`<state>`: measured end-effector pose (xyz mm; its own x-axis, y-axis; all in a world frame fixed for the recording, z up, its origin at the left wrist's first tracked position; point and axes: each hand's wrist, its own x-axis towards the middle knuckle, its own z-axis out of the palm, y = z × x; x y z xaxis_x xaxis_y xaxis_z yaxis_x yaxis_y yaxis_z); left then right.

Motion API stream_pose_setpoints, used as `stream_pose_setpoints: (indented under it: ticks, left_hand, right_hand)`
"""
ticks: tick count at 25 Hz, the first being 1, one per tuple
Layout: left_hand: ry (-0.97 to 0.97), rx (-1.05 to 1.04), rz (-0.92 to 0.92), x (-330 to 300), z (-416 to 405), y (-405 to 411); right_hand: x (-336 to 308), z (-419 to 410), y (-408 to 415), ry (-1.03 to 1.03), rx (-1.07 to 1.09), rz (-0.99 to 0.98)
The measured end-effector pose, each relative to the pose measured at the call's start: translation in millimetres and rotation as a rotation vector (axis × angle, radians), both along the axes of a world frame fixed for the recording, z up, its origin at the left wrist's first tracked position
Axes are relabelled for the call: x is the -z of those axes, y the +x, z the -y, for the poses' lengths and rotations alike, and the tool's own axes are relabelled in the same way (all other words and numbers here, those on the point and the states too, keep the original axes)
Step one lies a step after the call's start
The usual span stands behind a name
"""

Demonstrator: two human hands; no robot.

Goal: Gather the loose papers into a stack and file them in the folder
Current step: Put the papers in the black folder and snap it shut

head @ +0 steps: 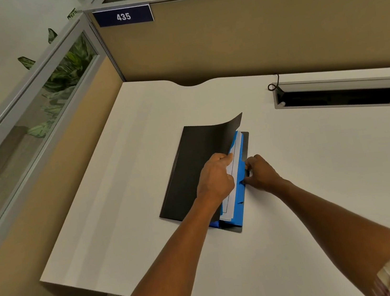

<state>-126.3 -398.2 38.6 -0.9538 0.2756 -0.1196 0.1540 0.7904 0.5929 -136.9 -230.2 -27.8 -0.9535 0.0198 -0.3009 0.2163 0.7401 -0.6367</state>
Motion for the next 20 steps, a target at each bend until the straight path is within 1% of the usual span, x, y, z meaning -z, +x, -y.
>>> stream_pose_setpoints:
  ticks: [2,5,8,11,13,16,20]
  left_hand:
    - [-0.014,0.002,-0.004,-1,-4,1]
    - [-0.051,0.047,-0.055,1,-12,4]
    - [-0.113,0.075,-0.098,5,-17,6]
    - [-0.145,0.083,-0.067,9,-22,7]
    - [-0.171,0.113,-0.024,15,-24,11]
    - [-0.192,0.119,0.034,26,-23,16]
    - [-0.346,0.161,0.031,41,-11,17]
  right_hand:
    - [-5,-4,-1,-0.08,0.007,0.019]
    - [-11,-13,0,-0.229,0.061,0.097]
    - [-16,-22,4,-0.34,0.026,0.15]
    - [-19,-31,9,-0.409,0.034,0.156]
    - [-19,-36,14,-0.412,0.059,0.13]
    - [-18,-41,19,-0.357,0.103,0.08]
    - [-18,-38,18,-0.333,0.137,0.045]
